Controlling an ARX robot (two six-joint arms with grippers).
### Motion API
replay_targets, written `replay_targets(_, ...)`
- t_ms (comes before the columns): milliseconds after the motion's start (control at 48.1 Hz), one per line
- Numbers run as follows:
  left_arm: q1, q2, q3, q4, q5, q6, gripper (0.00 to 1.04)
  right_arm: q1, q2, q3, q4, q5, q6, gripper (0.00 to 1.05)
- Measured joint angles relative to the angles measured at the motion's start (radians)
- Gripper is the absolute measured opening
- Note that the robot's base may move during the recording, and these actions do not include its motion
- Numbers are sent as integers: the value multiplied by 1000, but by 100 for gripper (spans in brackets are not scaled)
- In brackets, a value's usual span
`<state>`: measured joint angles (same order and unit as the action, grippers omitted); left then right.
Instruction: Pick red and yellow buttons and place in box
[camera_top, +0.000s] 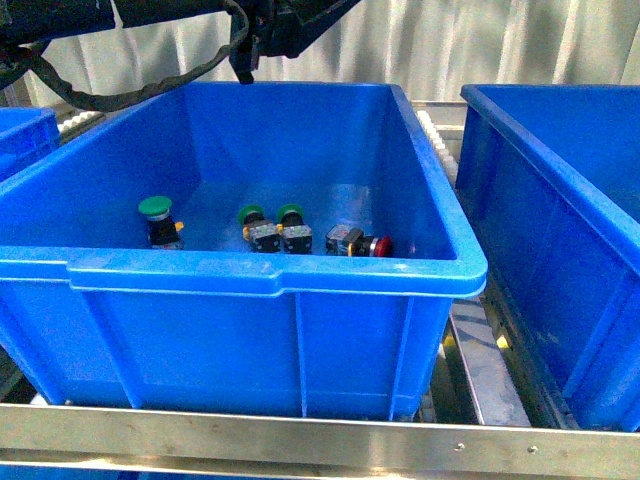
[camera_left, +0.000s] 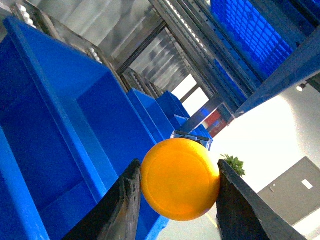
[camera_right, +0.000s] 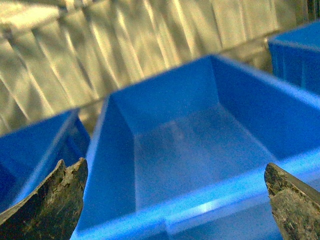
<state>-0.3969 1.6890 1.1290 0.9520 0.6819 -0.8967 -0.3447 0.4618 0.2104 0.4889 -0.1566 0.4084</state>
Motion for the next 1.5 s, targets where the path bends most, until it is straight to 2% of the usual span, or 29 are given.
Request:
replay_targets(83,-10,0,2,-11,3,2,34,-107,135,98,120,-77,72,102)
replay_targets(166,-17,1,8,-17,3,3,34,-166,241,175,175,-106,157,102)
replay_targets(250,-29,10,21,-26,6,11,34,-193,394,272,185,-104,364,102)
replay_targets(312,-41,27,37,-34,8,14,34,-150,484,326,190,-51,555,102)
replay_targets(354,-49,40,48,-36,8,14,34,-88,535,352,217,-11,683,102)
replay_targets(416,-54,50,58,-36,10,14,34,-32,571,368,242,20,752,102)
replay_targets(458,-59,58,68,-36,11,14,34,56,621,391,266,67,829,102)
replay_targets(541,-65,69,86,-36,15,14,34,175,697,434,293,126,904,102)
replay_targets(728,-79,91,112,-35,19,13,34,344,807,517,303,209,941,102)
replay_targets(957,-94,119,131,-33,34,9,34,510,859,603,302,274,962,102)
replay_targets(1498,-92,205,231,-20,51,-19,34,677,790,579,255,348,961,102)
